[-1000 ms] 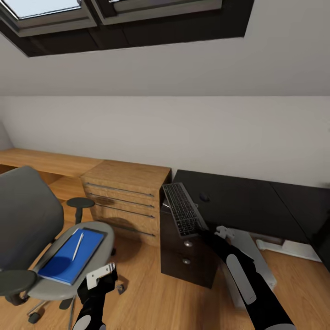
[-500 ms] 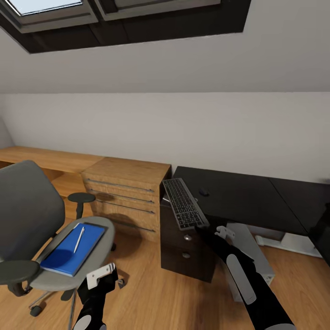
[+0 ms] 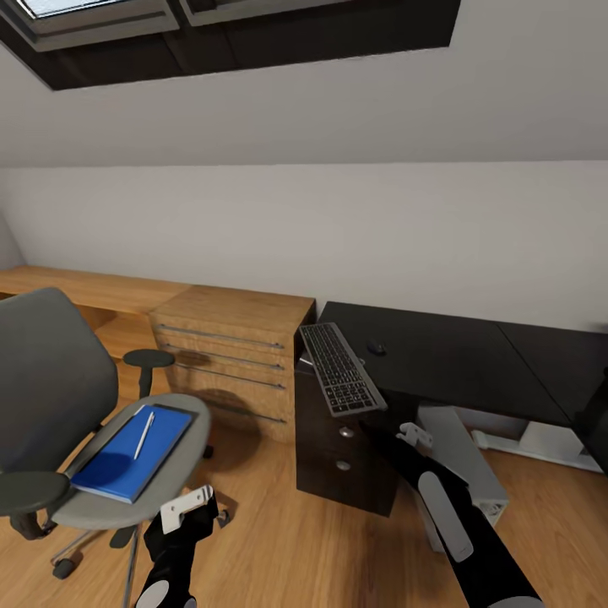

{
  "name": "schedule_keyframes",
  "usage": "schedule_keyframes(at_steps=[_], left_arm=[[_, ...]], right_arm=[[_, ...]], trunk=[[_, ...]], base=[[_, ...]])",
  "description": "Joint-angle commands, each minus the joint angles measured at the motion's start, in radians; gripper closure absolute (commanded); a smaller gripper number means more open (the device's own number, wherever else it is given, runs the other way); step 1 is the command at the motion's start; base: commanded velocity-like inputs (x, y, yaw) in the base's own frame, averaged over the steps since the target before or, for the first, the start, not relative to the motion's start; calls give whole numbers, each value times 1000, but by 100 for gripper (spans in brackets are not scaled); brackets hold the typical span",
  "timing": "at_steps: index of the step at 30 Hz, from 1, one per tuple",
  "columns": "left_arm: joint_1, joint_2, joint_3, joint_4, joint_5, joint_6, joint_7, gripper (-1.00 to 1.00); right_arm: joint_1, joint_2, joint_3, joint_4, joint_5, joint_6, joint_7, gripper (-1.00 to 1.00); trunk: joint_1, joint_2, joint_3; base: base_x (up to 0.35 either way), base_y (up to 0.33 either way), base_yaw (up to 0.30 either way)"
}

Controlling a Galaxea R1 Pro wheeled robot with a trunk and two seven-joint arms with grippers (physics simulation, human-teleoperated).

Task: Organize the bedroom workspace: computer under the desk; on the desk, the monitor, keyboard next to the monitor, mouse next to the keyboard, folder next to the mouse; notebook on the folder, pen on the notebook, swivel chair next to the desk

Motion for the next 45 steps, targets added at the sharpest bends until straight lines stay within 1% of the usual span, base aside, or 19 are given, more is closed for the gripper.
schedule_keyframes(at_steps=[1,8,9,14,17,18,19,21,23,25,26,28,29,33,36,39,41,43,45], left_arm=[[0,0,-2,-2,5,6,6,-100],[0,0,-2,-2,5,12,6,-100],[0,0,-2,-1,5,13,6,-100],[0,0,-2,-1,5,14,6,-100],[0,0,-2,0,5,14,6,-100],[0,-1,-2,0,6,14,6,-100],[0,-1,-3,0,5,14,6,-100],[0,-1,-3,0,5,14,6,-100],[0,-1,-3,1,5,14,6,-100],[0,-1,-3,2,5,14,6,-100],[0,-1,-3,3,5,14,6,-100],[0,-1,-4,4,5,14,6,-100],[0,-2,-6,4,5,14,6,-100],[0,-1,-8,4,5,14,6,-100],[0,-1,-8,5,5,14,6,-100],[0,-1,-8,5,5,14,6,-100],[0,-1,-8,5,5,14,6,-100],[0,-1,-8,6,5,14,6,-100],[0,-1,-8,6,5,14,6,-100]], right_arm=[[0,0,-3,4,-23,3,-5,-100],[0,-5,-21,34,-121,5,-5,-100],[0,-9,-24,38,-147,6,-5,-100],[0,-22,-26,43,-223,8,-5,-100],[0,-32,-26,43,-284,11,-4,-100],[0,-35,-26,42,-307,14,-4,-100],[0,-40,-26,41,-356,29,-3,-100],[0,-44,-25,40,-410,57,-3,-100],[0,-47,-25,37,-511,127,-2,-100],[0,-47,-24,33,-552,158,-1,-100],[0,-48,-24,26,-585,181,-1,-100],[0,-49,-24,16,-613,196,0,-100],[0,-47,-23,5,-650,212,1,-100],[0,-44,-22,-1,-672,220,1,-100],[0,-45,-22,-1,-676,221,5,-100],[0,-47,-14,1,-655,220,47,-100],[0,-48,-12,1,-628,218,59,-100],[0,-49,-11,-1,-589,215,70,-100],[0,-49,-11,-3,-574,213,79,-100]], trunk=[[4,-8,-4],[31,-57,-26],[35,-64,-29],[54,-99,-45],[65,-120,-54],[69,-127,-57],[73,-134,-61],[81,-148,-67],[84,-155,-70],[84,-155,-70],[84,-155,-70],[84,-155,-70],[84,-155,-70],[84,-155,-70],[84,-155,-70],[84,-155,-70],[84,-155,-70],[84,-155,-70],[84,-155,-70]], base=[[0,0,0],[0,0,0],[0,0,0],[0,0,0],[0,0,0],[0,0,0],[0,0,0],[0,0,0],[0,0,0],[0,0,0],[0,0,0],[0,0,0],[0,0,0],[0,0,0],[0,0,0],[0,0,0],[0,0,0],[0,0,0],[0,0,0]])
